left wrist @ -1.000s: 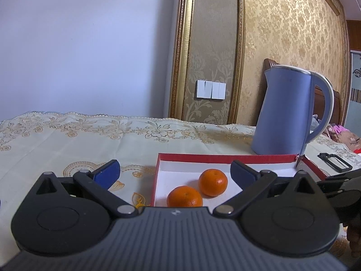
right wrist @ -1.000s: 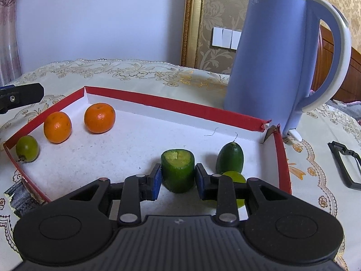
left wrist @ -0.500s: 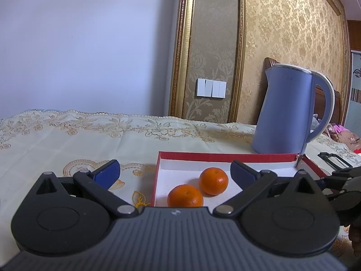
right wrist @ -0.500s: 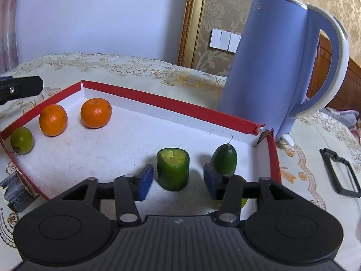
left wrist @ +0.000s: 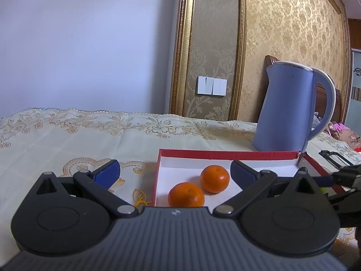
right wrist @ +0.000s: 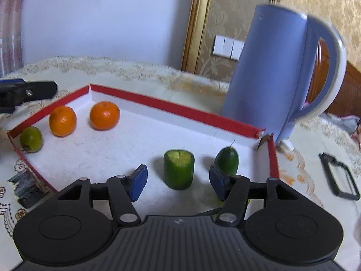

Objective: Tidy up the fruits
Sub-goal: 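Move the right gripper to the yellow round fruit on the table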

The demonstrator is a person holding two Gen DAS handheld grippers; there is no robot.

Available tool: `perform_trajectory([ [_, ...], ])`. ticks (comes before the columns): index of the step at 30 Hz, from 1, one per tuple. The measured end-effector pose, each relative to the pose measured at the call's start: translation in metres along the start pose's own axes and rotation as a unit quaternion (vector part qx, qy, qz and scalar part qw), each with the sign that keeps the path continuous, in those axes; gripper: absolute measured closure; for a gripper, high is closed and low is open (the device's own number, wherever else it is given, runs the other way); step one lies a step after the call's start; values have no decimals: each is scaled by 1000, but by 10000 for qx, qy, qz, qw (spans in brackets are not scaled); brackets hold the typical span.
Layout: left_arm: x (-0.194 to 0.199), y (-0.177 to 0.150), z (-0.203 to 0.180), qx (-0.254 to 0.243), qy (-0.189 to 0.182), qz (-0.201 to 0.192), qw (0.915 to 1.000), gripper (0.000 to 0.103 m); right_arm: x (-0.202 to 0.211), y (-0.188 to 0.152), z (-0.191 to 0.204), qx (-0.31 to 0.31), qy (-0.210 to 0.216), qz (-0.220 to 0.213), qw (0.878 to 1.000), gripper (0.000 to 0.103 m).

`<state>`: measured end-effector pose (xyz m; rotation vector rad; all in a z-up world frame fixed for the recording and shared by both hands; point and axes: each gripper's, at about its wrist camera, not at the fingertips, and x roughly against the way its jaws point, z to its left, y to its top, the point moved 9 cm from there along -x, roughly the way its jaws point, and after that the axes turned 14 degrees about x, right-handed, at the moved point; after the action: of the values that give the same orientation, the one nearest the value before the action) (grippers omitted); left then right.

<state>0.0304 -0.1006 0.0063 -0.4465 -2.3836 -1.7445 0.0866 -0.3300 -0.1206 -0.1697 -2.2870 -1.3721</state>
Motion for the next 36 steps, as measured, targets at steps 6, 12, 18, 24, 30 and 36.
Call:
perform_trajectory([
  [6, -1, -1, 0, -23, 20, -3, 10000, 0, 34, 3, -7, -91, -132, -334, 9993, 21],
  [12, -2, -1, -1, -53, 15, -31, 10000, 0, 77, -9, -7, -242, -205, -634, 9975, 21],
  [18, -1, -2, -4, -211, 45, -143, 9997, 0, 112, -40, 7, -468, -78, -705, 9964, 17],
  [24, 0, -4, -9, -439, 92, -253, 9987, 0, 121, -66, 38, -284, 165, -447, 9985, 17],
  [30, -2, -5, -8, -421, 99, -207, 9988, 0, 115, -56, 59, -166, 422, -444, 9980, 17],
  [36, -1, -3, -6, -363, 82, -196, 9991, 0, 97, -40, 75, 151, 519, -283, 9981, 17],
])
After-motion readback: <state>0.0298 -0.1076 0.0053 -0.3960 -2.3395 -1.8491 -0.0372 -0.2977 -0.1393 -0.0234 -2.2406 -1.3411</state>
